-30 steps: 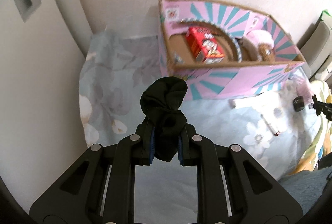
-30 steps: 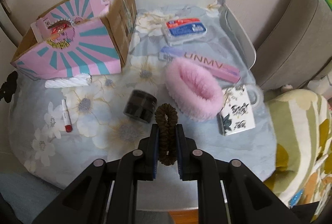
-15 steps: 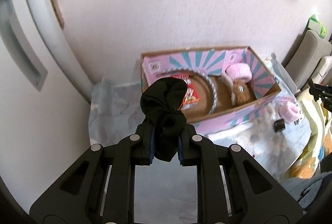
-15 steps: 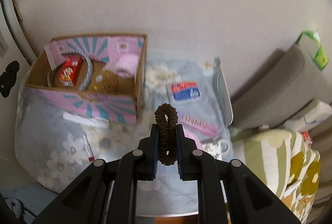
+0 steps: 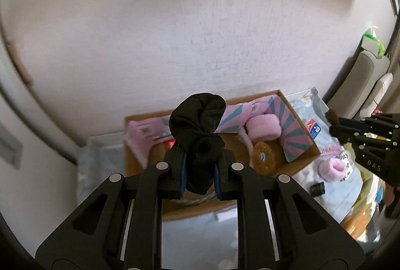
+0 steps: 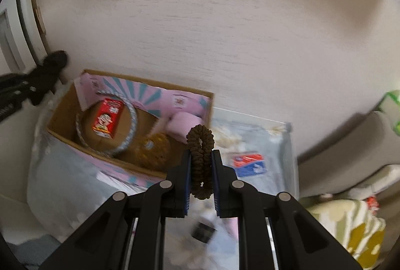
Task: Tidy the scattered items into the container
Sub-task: 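Drop the hair tie into the box with the left tool while the right tool drops the scrunchie in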
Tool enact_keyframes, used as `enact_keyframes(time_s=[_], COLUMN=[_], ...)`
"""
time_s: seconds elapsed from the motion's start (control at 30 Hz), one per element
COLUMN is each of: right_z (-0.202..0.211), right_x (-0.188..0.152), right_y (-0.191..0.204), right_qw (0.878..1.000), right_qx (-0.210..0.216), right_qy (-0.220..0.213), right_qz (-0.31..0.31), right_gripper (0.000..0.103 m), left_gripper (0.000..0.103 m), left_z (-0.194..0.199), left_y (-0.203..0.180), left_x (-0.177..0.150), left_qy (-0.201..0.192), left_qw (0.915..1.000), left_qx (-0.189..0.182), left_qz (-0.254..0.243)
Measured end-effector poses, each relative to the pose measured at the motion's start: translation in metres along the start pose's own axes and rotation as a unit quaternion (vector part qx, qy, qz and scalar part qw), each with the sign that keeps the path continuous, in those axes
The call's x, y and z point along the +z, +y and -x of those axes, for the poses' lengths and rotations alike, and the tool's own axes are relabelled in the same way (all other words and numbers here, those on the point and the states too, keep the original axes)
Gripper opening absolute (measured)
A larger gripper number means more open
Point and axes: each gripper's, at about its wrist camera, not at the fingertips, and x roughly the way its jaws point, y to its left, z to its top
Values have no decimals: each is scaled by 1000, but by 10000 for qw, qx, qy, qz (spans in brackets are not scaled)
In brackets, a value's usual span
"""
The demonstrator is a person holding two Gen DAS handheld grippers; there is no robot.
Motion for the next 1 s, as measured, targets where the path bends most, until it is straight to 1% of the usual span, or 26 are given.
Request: enact_keyframes(time_s=[0.03, 0.1, 0.17, 0.23, 0.33, 0.43, 0.6, 0.63, 0.67, 0.7, 0.73, 0.77, 0.8, 0.83, 0.87, 0.9, 0.93, 1.0], right_z=[-7, -19, -33, -48, -65, -80, -92, -93, -96, -97, -99, -99, -99, -98, -97, -95, -93, -88], right_x=[4, 10, 15, 18, 19, 20, 26, 27, 29, 29, 29, 30, 29, 29, 28, 27, 26, 24], right_y=[-1, -3, -1, 5, 16, 26, 41, 41, 42, 43, 43, 43, 41, 39, 36, 30, 26, 18], right_qw=[9998, 9991, 9983, 9974, 9962, 9930, 9907, 9902, 9898, 9896, 9893, 9899, 9919, 9930, 9932, 9925, 9918, 9911], right_qx=[136, 242, 355, 512, 658, 966, 1160, 1195, 1210, 1223, 1227, 1187, 1025, 940, 934, 1001, 1065, 1105], right_qy=[42, 89, 155, 305, 497, 631, 706, 719, 740, 755, 778, 771, 733, 692, 664, 634, 604, 545], right_qz=[-113, -323, -437, -403, -275, -237, -101, -91, -92, -100, -99, -111, -139, -158, -195, -290, -372, -495], right_gripper=[14, 14, 14, 14, 14, 14, 14, 14, 16, 23, 38, 48, 54, 61, 65, 71, 74, 75], left_gripper=[14, 14, 14, 14, 14, 14, 15, 19, 35, 50, 57, 67, 71, 73, 78, 81, 81, 81], left_z=[-16, -33, -52, -66, -77, -83, -83, -83, -83, -83, -84, -84, -83, -81, -79, -76, -74, -71], left_y=[1, 3, 4, 2, 1, -1, -3, -2, -2, -2, 0, 4, 8, 11, 16, 18, 21, 24], left_x=[-1, -5, -12, -17, -20, -20, -17, -15, -14, -13, -12, -12, -12, -12, -13, -14, -15, -16], left_qy=[199, 396, 614, 745, 820, 862, 838, 836, 804, 813, 835, 871, 872, 847, 811, 799, 792, 786], left_qw=[9996, 9984, 9971, 9964, 9960, 9953, 9957, 9957, 9961, 9959, 9954, 9945, 9942, 9941, 9936, 9934, 9931, 9930], left_qx=[-159, -243, -198, -135, -84, -119, -111, -95, 12, 52, 219, 304, 223, 128, 65, 84, 122, 136], left_qz=[143, 321, 405, 377, 343, 414, 388, 380, 372, 382, 413, 488, 586, 672, 782, 822, 850, 870])
